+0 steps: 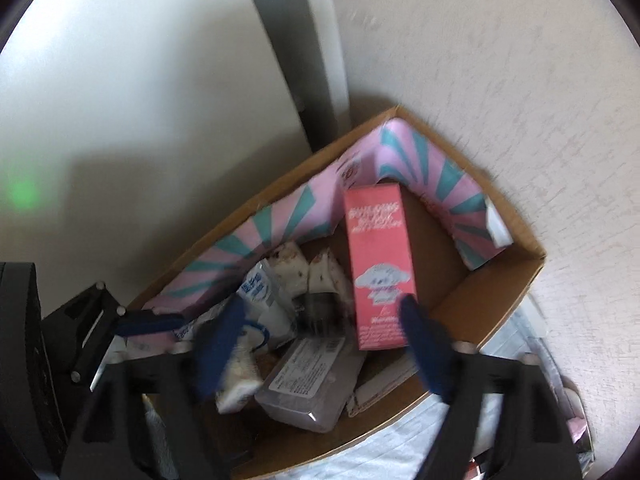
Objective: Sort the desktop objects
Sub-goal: 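Carry tissue pack and black jar into the cardboard box and release both, then withdraw both tools back over the bed items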
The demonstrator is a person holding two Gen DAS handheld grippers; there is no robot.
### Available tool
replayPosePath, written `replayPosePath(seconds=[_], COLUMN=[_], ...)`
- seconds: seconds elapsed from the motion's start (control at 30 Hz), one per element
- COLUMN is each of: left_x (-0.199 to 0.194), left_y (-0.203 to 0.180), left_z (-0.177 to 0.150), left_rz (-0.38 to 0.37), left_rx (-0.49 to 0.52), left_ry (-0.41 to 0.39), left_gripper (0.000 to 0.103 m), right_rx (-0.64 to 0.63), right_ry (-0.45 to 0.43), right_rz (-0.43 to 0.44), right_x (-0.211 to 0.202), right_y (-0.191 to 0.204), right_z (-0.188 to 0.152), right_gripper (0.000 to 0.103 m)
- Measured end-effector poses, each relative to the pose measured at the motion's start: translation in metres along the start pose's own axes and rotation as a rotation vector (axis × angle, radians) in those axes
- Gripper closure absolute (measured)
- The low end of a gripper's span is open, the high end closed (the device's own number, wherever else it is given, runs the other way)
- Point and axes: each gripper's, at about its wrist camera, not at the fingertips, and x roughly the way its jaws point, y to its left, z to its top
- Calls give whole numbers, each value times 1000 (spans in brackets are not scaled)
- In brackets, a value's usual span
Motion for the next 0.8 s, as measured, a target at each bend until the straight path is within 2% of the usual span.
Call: replayPosePath(seconds=[0.23,0.37,0.5,0.8], left_x=[3,-3,-7,-41], left_y=[-3,-12,-16,-26], left_z=[2,0,1,5], left_rz=[33,43,46,59], left_rx=[22,51,58,109], left_ry=[-10,-20,-25,-65], left_gripper=[0,0,0,0], right_rx=[13,30,31,87], right_ry=[-3,-39,-80,-174], right_rz=[-43,-49,-62,-100], right_x=[-10,-24,-54,-115], right_y=[-9,-12,-19,-32], right_z=[-3,-5,-14,-43], right_gripper=[21,21,21,21])
